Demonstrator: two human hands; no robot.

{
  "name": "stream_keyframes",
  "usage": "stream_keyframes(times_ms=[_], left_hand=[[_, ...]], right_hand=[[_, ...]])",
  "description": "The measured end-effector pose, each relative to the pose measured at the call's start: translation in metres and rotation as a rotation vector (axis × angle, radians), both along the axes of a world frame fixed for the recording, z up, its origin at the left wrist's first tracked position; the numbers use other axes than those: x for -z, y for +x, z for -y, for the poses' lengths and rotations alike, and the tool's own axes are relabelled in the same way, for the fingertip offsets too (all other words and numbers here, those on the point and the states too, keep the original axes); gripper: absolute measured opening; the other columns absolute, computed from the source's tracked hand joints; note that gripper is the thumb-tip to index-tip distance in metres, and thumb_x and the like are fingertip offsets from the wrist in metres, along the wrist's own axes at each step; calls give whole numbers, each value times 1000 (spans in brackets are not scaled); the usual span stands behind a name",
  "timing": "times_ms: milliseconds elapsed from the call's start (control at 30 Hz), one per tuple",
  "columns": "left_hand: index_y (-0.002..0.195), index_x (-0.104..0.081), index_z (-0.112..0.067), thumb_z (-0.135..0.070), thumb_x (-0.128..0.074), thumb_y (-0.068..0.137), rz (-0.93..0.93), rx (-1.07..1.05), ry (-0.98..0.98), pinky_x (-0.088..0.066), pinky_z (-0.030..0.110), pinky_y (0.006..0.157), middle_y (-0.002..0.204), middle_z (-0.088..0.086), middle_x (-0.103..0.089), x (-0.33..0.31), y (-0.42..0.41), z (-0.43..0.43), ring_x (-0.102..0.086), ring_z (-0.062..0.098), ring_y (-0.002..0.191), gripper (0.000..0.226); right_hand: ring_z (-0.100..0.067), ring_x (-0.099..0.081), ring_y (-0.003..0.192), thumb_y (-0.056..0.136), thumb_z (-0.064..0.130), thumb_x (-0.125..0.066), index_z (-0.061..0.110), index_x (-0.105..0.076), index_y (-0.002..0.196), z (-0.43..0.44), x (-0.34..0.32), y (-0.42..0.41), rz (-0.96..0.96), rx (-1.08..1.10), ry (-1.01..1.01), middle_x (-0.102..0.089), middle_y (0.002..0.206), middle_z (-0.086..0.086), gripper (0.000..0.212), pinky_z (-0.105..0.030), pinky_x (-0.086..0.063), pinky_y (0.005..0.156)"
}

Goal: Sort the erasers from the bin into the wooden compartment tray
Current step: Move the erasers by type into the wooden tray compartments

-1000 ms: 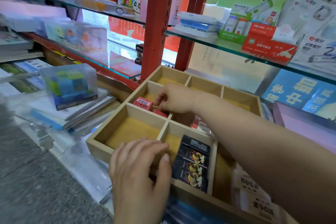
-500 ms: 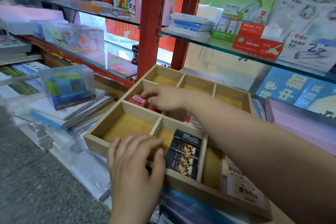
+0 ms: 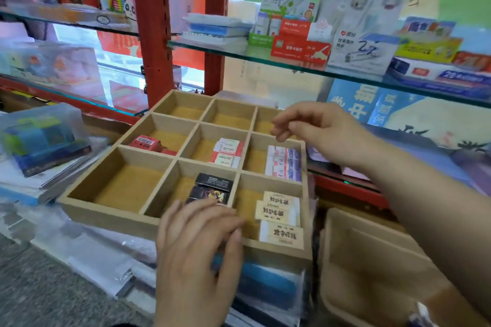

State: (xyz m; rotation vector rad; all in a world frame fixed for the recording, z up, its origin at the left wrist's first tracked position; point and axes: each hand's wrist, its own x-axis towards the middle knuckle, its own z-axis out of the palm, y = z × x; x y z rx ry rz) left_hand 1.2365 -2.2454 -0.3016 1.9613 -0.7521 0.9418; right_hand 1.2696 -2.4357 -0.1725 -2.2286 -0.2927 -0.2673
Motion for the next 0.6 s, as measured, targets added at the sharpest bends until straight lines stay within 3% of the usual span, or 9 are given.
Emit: stream_keyframes(times_ms=[67, 167, 333, 467, 600], left_hand=[[88, -57, -36, -42, -34, 94, 95, 123, 27, -23, 22, 106, 95, -22, -57, 2, -18, 18, -46, -6, 105, 24], [87, -55, -37, -36, -37, 95, 155, 338, 35, -29, 16, 104, 93, -20, -55, 14, -41, 60, -48, -4, 103, 19], [87, -58, -30, -27, -46, 90, 0, 620, 106, -46, 21, 87, 84, -13, -64, 38, -71, 124, -57, 5, 90, 13], [75, -68, -17, -21, -50, 78, -166, 633, 233, -39, 11, 80, 77, -7, -66, 59, -67, 173, -53, 5, 86, 19], [70, -70, -12, -23, -45, 74, -245, 526, 438, -39, 22, 75, 73, -1, -67, 101, -47, 213, -52, 11, 82, 27]], right_hand=[[8, -59, 59, 89, -7, -43, 19, -59, 80, 33, 11, -29, -34, 93, 24, -63, 75, 5, 32, -4, -46, 68], [8, -59, 55, 88, -6, -45, 12, -61, 83, 81, 36, -68, -148, 203, 42, -64, 74, 2, 25, -2, -46, 65], [8, -57, 51, 89, -6, -45, 6, -60, 92, 154, 91, -104, -344, 398, 36, -62, 73, -2, 19, -6, -46, 63], [-3, -57, 57, 91, -6, -40, -6, -58, 106, 220, 138, -131, -466, 618, 130, -62, 79, -4, 24, -7, -44, 57], [-11, -56, 73, 91, 0, -44, -1, -61, 109, 266, 180, -159, -649, 739, 109, -62, 99, -12, 25, -14, -49, 69]])
